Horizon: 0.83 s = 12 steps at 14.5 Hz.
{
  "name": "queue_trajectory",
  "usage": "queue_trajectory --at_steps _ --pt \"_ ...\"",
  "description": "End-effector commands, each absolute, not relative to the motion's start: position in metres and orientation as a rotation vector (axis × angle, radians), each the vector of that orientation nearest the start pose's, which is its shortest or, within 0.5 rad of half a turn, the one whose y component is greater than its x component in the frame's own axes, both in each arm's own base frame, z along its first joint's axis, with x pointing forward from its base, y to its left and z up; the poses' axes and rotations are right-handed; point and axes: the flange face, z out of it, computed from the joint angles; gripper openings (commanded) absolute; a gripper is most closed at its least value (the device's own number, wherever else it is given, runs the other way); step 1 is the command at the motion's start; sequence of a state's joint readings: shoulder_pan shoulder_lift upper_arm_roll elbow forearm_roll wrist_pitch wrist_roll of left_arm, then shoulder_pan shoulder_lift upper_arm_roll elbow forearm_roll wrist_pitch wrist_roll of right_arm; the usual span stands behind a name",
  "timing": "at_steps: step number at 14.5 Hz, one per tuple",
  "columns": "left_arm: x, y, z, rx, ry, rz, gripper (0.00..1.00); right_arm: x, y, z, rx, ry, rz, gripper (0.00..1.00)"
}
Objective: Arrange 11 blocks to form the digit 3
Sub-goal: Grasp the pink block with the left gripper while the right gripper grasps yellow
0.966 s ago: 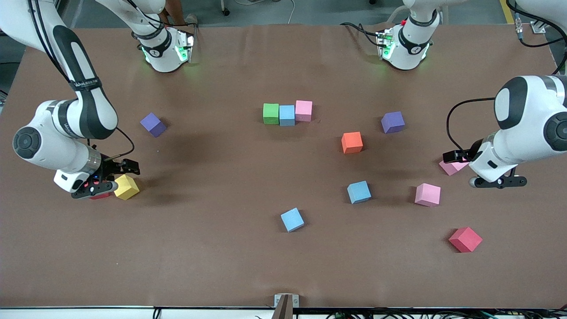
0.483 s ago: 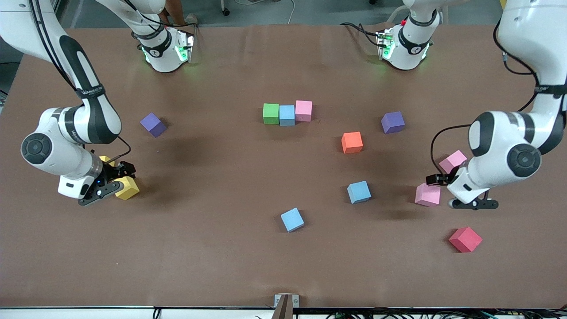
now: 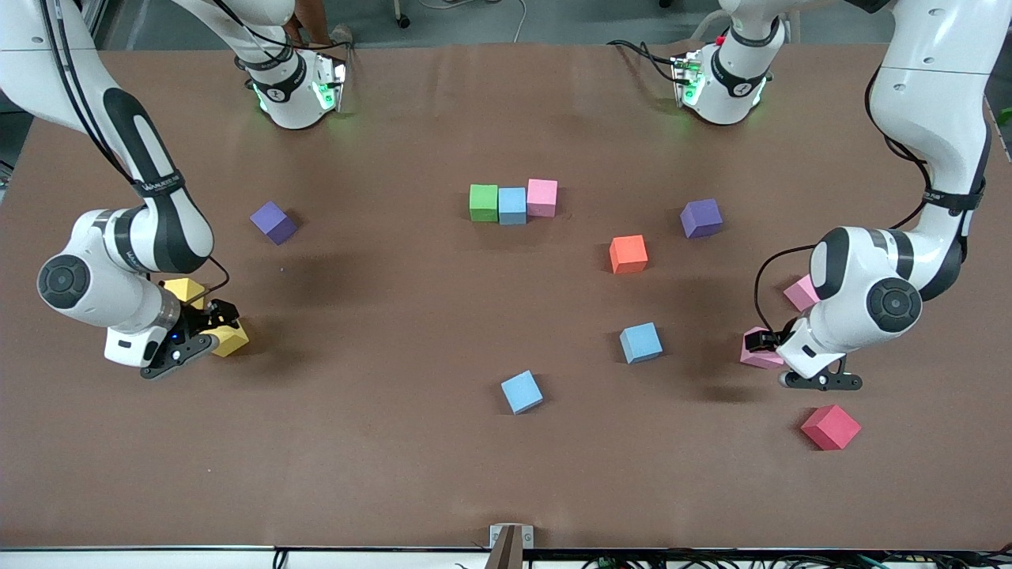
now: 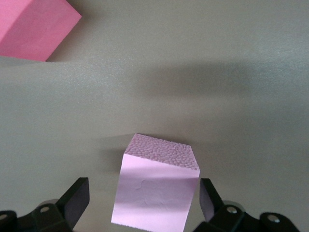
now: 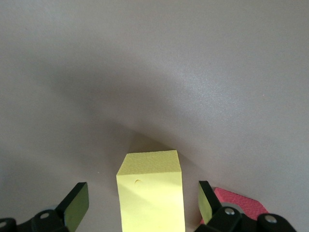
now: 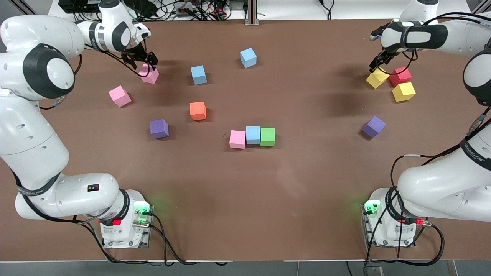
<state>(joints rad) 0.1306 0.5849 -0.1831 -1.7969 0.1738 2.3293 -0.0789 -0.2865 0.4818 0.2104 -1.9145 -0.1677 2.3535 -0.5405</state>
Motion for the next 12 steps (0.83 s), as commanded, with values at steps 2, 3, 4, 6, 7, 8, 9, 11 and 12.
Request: queue_trajectory --at_steps 2,3,4,6,7,8,9,11,12 --pt "0.646 -0.024 0.210 -3.105 0.151 0.043 1.00 0.625 -0.060 0.238 -3.027 -0.939 0.061 1.00" --pt "0.643 -0.025 0.207 -3.104 0.153 0.052 1.00 0.625 -0.059 0.237 -3.024 -0.941 0.065 1.00" --pt "0.642 -0.030 0.207 -3.105 0.141 0.054 1.00 0.624 -0.062 0.233 -3.023 -0.938 0.077 1.00" --pt "0.642 -0.033 0.204 -3.106 0.115 0.061 0.86 0.621 -0.069 0.225 -3.010 -0.961 0.096 1.00" --pt "0.643 -0.034 0.205 -3.107 0.114 0.056 0.72 0.620 -0.074 0.221 -3.003 -0.971 0.104 1.00" --pt "0.644 -0.033 0.206 -3.107 0.111 0.051 0.59 0.620 -0.076 0.220 -3.003 -0.971 0.110 1.00" --pt "0.645 -0.033 0.206 -3.108 0.109 0.049 0.51 0.620 -0.076 0.219 -3.002 -0.970 0.111 1.00" --pt "0.646 -0.033 0.208 -3.113 0.097 0.045 0.41 0.619 -0.075 0.216 -2.999 -0.971 0.114 1.00" --pt "0.647 -0.033 0.209 -3.117 0.075 0.043 0.36 0.618 -0.075 0.212 -2.994 -0.971 0.124 1.00"
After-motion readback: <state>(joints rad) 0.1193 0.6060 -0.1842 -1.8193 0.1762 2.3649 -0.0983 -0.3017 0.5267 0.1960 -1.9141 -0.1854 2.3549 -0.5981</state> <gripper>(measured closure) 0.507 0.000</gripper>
